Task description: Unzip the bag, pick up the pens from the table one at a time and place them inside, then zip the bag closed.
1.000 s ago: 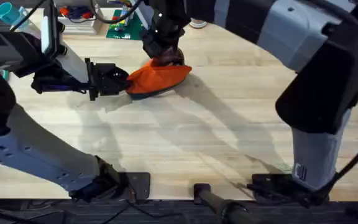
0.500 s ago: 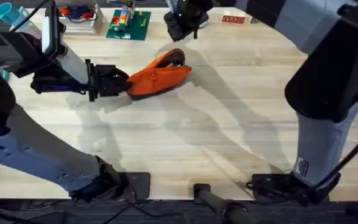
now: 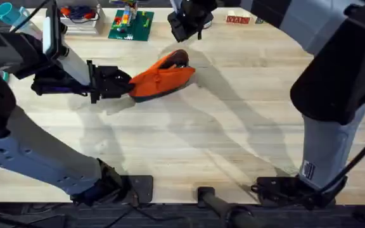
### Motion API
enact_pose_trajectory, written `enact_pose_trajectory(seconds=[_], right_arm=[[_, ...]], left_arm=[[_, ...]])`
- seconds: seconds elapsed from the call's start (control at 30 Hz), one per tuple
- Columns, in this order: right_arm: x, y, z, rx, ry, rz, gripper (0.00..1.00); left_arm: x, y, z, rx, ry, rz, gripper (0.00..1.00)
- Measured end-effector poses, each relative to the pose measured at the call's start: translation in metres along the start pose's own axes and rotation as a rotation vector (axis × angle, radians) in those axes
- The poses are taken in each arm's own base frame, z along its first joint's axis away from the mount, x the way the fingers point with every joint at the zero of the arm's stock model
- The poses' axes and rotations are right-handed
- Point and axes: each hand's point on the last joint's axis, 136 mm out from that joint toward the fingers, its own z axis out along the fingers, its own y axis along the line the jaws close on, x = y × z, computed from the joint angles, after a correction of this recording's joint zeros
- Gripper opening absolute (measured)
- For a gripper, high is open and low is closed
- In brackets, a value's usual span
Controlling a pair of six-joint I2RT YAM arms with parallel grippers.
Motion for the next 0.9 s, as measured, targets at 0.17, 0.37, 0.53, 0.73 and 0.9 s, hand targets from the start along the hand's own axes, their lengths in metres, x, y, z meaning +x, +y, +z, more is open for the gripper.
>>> enact_pose_trajectory(seconds=[0.17,0.37,0.53,0.73,0.9], right_arm=[[0.000,0.000,0.000,0.000,0.000,0.000,0.152],[0.000,0.000,0.000,0.002,0.000,-0.005,0.963],[0.001,-0.007,-0.003,0.037,0.010,-0.009,0.995],[0.013,-0.017,-0.028,0.071,0.070,-0.030,0.996],[0.004,-0.022,-0.058,0.072,0.022,-0.029,0.997]], left_arm=[[0.000,0.000,0.000,0.000,0.000,0.000,0.043],[0.000,0.000,0.000,0.000,0.000,0.000,0.043],[0.000,0.000,0.000,0.000,0.000,0.000,0.042],[0.000,0.000,0.000,0.000,0.000,0.001,0.042],[0.000,0.000,0.000,0.000,0.000,0.001,0.042]])
